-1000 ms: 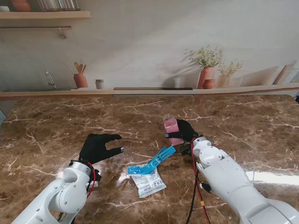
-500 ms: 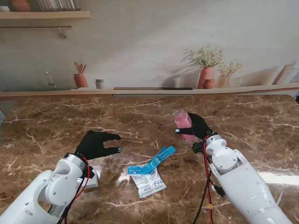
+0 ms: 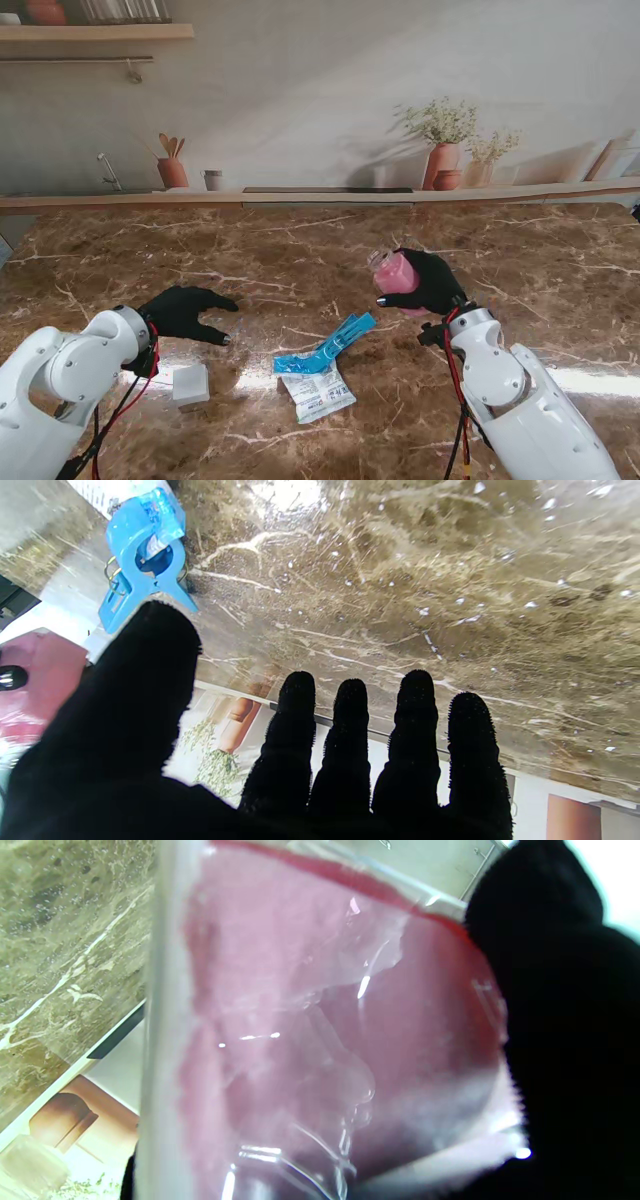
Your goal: Fill the seasoning bottle
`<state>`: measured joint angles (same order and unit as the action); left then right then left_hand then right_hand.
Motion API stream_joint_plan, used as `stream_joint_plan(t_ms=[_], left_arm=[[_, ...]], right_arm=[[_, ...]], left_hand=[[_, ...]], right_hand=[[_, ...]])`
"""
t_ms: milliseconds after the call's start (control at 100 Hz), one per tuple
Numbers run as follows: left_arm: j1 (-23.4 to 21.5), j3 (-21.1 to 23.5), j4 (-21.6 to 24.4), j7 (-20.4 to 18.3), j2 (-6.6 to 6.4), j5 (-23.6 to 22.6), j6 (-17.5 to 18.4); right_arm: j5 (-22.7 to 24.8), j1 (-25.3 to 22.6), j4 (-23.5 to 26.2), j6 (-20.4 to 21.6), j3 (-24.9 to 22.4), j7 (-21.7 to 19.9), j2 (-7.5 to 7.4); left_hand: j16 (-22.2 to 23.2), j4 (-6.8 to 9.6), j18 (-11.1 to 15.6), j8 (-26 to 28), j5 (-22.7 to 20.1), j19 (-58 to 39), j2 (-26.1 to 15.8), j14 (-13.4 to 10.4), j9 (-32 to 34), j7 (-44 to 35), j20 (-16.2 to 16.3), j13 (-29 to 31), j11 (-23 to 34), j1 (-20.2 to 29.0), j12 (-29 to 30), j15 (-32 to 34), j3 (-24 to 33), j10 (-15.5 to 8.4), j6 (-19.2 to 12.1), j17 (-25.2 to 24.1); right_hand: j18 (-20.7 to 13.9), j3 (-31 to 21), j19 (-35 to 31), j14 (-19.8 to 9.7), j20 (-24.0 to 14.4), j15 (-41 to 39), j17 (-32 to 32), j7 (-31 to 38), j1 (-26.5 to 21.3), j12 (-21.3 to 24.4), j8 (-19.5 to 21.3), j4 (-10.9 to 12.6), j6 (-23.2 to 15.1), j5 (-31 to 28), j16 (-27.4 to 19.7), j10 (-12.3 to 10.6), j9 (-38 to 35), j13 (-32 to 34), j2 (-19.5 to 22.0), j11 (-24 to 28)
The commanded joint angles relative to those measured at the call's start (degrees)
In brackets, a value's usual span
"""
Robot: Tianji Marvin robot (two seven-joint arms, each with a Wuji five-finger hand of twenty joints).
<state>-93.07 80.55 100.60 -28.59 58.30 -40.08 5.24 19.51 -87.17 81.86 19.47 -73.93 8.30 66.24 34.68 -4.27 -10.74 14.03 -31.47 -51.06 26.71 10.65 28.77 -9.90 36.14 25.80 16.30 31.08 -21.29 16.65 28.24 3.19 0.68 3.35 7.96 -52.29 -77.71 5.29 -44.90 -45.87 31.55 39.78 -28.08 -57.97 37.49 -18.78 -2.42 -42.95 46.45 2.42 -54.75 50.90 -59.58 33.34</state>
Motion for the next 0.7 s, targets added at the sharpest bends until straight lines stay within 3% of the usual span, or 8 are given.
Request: stream_joint_plan(t_ms=[0,220,420,500,530,590,660,690], left_arm=[[-0.52,-0.05,-0.8,1.06,-0.5,-0.27,0.04],[-1.67,-0.45,-1.37,-0.24,-0.88,-2.69,0.79],[-2.62,-1.3,-2.0,0.51,-0.85,-5.71,0.01],[-2.35,-1.73,-2.22,-2.05,-1.24,-5.33,-0.42],[-2.22,-1.83,-2.22,-3.22,-1.43,-5.18,-0.5],[-2.11,-2.05,-2.46,-3.85,-1.58,-5.64,-0.43],[-1.95,-2.25,-2.87,-4.54,-1.74,-6.7,0.17],[-1.85,-2.37,-3.12,-4.86,-1.82,-6.92,0.42]], right_arm=[[-0.76,-1.56,1.05,0.65,0.52,0.01,0.22],[0.45,-3.94,2.92,2.51,1.57,2.14,0.45],[0.86,-5.14,3.57,3.63,2.65,3.25,0.61],[0.71,-5.46,3.87,3.91,2.9,2.95,0.54],[0.69,-5.58,4.03,3.95,2.95,2.91,0.53],[0.83,-5.89,4.43,4.04,2.97,2.95,0.51],[0.96,-6.32,4.96,4.18,2.9,3.13,0.52],[1.06,-6.52,5.21,4.2,2.85,3.26,0.53]], left_hand=[[-0.8,0.44,0.92,-1.49,3.33,1.9,2.27,-2.13,-3.18,-5.5,1.11,-2.54,-0.2,-0.95,0.46,-1.7,2.95,-1.5,1.94,-1.27],[-1.26,-0.38,2.07,-3.14,9.09,4.85,3.65,-2.85,-9.95,-2.18,1.08,-7.67,-1.49,-2.7,0.1,-3.4,0.83,-0.46,6.28,-3.92],[-1.05,-0.56,1.83,-6.31,17.35,6.39,2.29,-2.85,-18.59,5.22,3.81,-11.52,-5.08,-2.13,0.78,-4.42,-8.6,-0.49,8.92,-4.76],[-1.33,-0.4,1.79,-5.79,19.03,7.83,1.71,-3.16,-19.76,5.79,3.91,-13.39,-7.82,-1.61,1.12,-5.39,-11.51,-1.2,8.03,-5.66],[-1.57,0.48,1.9,-4.16,19.39,8.96,0.58,-3.41,-20.18,6.01,4.89,-14.13,-9.4,0.73,-0.03,-5.7,-16.7,-1.41,7.76,-5.93],[-1.68,0.58,1.92,-3.8,19.85,9.42,1.04,-3.56,-20.82,6.01,4.91,-14.57,-10.26,1.34,0.05,-5.96,-17.65,-1.75,6.66,-6.08],[-2.0,0.64,1.75,-2.23,23.3,10.02,0.64,-3.69,-22.08,5.68,4.83,-15.66,-13.61,1.47,1.03,-6.62,-18.37,-2.33,3.51,-6.18],[-2.09,0.85,2.11,-2.5,23.66,10.15,0.48,-3.78,-22.17,9.78,5.11,-16.43,-15.06,2.02,2.58,-6.84,-19.21,-2.55,1.7,-6.28]], right_hand=[[-1.06,-13.96,-3.89,-5.75,-1.15,-12.39,1.48,12.77,-15.38,-0.92,8.53,3.57,-16.21,-10.95,1.99,-9.14,-5.5,7.54,21.66,4.62],[-1.21,-14.77,-3.66,-5.67,-0.62,-11.78,1.19,12.19,-15.12,-0.34,9.13,3.4,-16.17,-11.12,1.61,-9.33,-5.74,7.41,20.78,4.18],[-1.06,-14.84,-3.16,-5.81,-0.25,-11.47,0.96,11.79,-14.9,-0.17,9.04,3.3,-16.33,-11.26,1.55,-9.28,-5.86,7.4,20.66,4.11],[-1.02,-14.92,-3.09,-5.81,-0.18,-11.45,0.92,11.67,-14.84,-0.13,8.94,3.29,-16.38,-11.34,1.58,-9.33,-5.9,7.41,20.59,4.09],[-1.0,-14.95,-3.04,-5.76,-0.15,-11.41,0.86,11.65,-14.83,-0.13,8.91,3.28,-16.39,-11.37,1.58,-9.33,-5.91,7.36,20.55,4.08],[-0.96,-14.98,-3.0,-5.71,-0.11,-11.36,0.84,11.63,-14.78,-0.18,8.9,3.27,-16.4,-11.38,1.58,-9.27,-5.91,7.35,20.56,4.14],[-0.93,-15.06,-2.98,-5.78,-0.06,-11.34,0.85,11.63,-14.78,-0.21,8.9,3.26,-16.38,-11.4,1.61,-9.33,-5.9,7.42,20.51,4.16],[-0.93,-15.06,-2.97,-5.79,-0.05,-11.33,0.84,11.61,-14.75,-0.23,8.89,3.24,-16.39,-11.39,1.62,-9.34,-5.92,7.42,20.5,4.17]])
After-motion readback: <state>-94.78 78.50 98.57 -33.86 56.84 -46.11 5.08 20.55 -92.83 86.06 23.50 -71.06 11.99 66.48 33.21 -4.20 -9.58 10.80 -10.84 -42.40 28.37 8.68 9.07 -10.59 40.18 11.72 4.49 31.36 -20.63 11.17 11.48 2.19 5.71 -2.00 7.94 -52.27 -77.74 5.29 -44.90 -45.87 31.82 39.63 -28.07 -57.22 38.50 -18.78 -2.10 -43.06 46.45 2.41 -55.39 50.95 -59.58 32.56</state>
